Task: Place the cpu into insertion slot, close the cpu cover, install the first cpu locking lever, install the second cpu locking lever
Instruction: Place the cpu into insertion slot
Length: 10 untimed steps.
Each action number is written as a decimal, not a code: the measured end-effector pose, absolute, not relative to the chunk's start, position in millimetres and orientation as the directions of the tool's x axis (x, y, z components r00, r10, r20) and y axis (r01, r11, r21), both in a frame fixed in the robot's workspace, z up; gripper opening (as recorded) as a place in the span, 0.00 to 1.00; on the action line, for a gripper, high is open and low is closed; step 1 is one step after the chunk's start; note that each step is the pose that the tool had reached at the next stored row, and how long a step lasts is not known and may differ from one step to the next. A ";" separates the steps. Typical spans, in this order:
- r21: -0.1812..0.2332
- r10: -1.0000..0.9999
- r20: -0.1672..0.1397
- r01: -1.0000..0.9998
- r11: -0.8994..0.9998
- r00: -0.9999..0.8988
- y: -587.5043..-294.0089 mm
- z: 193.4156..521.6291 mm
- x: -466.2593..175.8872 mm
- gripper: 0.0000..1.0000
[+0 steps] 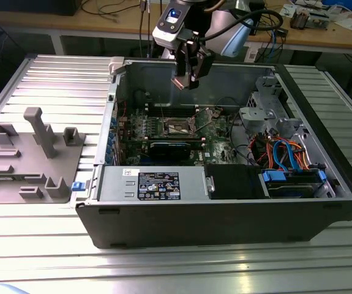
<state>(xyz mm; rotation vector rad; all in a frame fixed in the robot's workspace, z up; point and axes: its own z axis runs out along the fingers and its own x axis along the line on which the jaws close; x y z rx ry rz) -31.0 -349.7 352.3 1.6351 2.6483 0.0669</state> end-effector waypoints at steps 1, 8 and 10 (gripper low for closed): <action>0.051 0.895 -0.002 0.893 0.447 -0.447 -349.7 352.3 -31.0 0.54; 0.052 0.900 -0.002 0.898 0.436 -0.437 -349.7 352.3 -31.0 0.54; 0.052 0.901 -0.002 0.900 0.434 -0.434 -349.7 352.3 -31.0 0.54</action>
